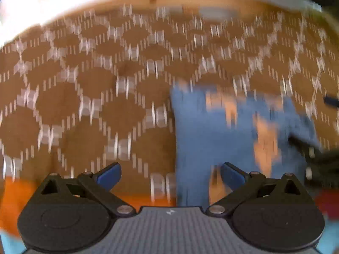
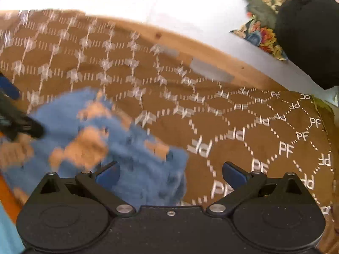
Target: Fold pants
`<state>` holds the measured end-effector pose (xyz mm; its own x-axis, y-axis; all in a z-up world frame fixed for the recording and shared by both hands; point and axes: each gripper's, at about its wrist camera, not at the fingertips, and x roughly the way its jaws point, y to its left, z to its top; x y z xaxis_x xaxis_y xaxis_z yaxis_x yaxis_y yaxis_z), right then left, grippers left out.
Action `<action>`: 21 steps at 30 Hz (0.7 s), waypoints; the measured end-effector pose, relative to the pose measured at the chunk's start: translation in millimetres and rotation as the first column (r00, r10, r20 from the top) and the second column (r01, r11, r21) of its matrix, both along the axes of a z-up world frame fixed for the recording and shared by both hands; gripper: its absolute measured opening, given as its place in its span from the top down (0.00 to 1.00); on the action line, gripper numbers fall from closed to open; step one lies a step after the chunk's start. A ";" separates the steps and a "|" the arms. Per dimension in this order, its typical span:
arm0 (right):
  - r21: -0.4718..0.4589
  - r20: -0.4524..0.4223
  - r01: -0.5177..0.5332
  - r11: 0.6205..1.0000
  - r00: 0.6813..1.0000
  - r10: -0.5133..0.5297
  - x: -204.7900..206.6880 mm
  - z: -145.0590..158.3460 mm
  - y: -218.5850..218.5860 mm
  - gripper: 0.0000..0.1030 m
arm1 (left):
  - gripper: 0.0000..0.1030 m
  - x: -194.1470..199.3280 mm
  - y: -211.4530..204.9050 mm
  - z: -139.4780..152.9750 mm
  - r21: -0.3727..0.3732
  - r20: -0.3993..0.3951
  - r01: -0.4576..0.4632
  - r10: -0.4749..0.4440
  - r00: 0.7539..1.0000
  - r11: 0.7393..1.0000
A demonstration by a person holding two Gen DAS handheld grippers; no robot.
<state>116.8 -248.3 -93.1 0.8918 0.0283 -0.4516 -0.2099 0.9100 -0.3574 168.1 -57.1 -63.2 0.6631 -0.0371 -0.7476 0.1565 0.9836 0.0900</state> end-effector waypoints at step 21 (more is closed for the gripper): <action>0.138 -0.152 0.110 0.984 0.984 -0.089 -68.1 -14.8 -8.7 0.01 | 0.00 -41.3 18.6 -3.0 -0.143 -0.103 -0.132 0.118 0.988 0.981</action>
